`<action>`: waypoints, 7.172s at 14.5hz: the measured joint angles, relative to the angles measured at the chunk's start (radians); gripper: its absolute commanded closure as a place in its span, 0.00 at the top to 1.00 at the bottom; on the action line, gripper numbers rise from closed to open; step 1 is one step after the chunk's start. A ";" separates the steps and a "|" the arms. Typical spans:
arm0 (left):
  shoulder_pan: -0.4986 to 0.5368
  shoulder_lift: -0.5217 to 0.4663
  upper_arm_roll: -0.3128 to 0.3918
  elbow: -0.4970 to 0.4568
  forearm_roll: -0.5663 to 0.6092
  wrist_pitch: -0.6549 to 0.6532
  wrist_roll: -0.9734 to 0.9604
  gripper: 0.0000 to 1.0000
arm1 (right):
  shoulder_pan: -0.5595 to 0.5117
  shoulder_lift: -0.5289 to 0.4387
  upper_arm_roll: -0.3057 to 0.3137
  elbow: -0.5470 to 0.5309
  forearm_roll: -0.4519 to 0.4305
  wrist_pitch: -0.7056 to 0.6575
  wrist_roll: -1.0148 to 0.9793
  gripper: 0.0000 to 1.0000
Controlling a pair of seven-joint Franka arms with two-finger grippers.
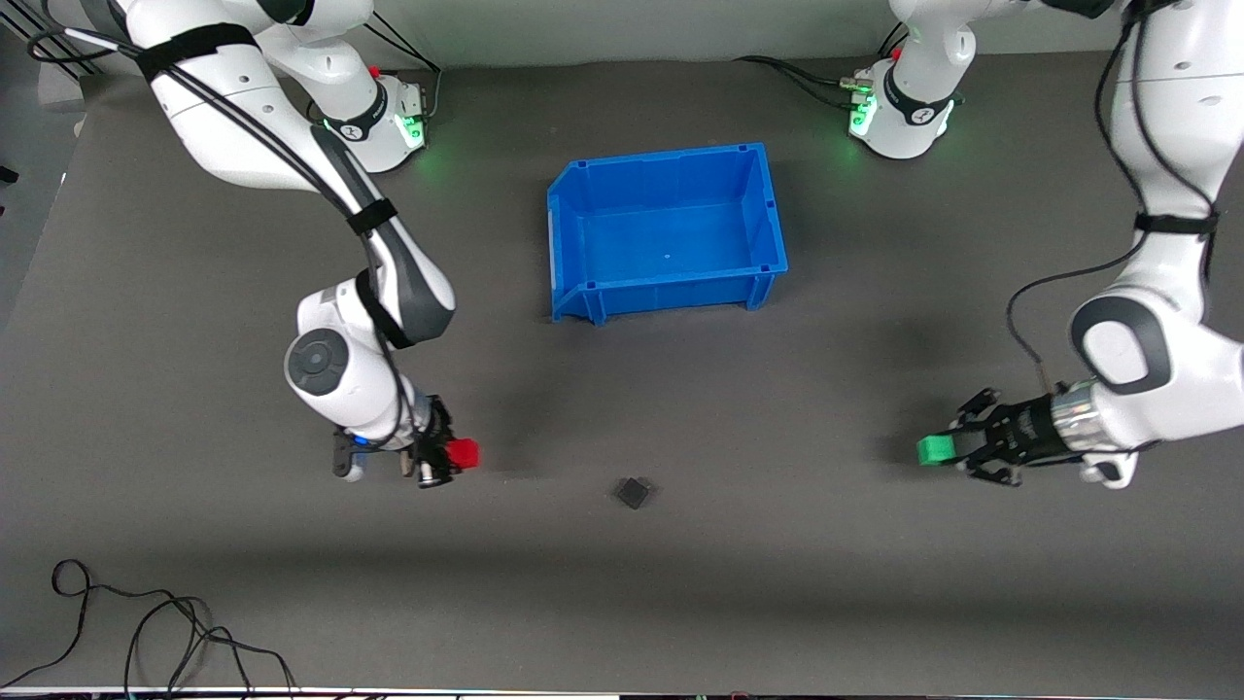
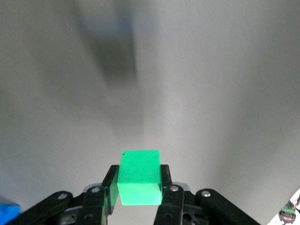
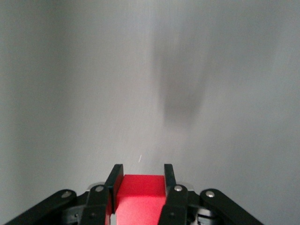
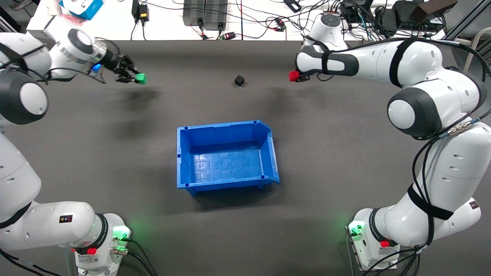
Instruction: Attach green and red cubes to black cube
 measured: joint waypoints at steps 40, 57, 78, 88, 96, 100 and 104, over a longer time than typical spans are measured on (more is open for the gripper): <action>-0.347 0.192 -0.002 0.192 -0.054 0.305 -0.306 0.27 | 0.195 0.516 0.077 0.572 -0.002 0.079 0.437 0.27; -0.522 0.273 -0.003 0.200 -0.054 0.455 -0.404 0.29 | 0.276 0.515 0.010 0.599 -0.031 0.039 0.282 0.54; -0.505 0.248 0.049 0.225 0.078 0.310 -0.422 1.00 | 0.079 -0.219 0.003 -0.069 -0.031 -0.082 0.003 1.00; -0.120 -0.095 0.085 0.185 0.386 -0.413 0.216 1.00 | -0.068 -0.549 -0.047 -0.140 -0.032 -0.567 -0.963 1.00; -0.105 -0.287 0.080 0.169 0.554 -0.641 0.642 1.00 | -0.070 -0.608 -0.177 0.052 -0.032 -0.784 -1.463 1.00; -0.117 -0.348 0.063 0.165 0.636 -0.647 0.880 1.00 | -0.070 -0.608 -0.192 0.128 -0.032 -0.861 -1.553 1.00; -0.128 -0.408 0.055 0.165 0.649 -0.633 1.046 1.00 | -0.069 -0.607 -0.221 0.140 -0.026 -0.891 -1.627 1.00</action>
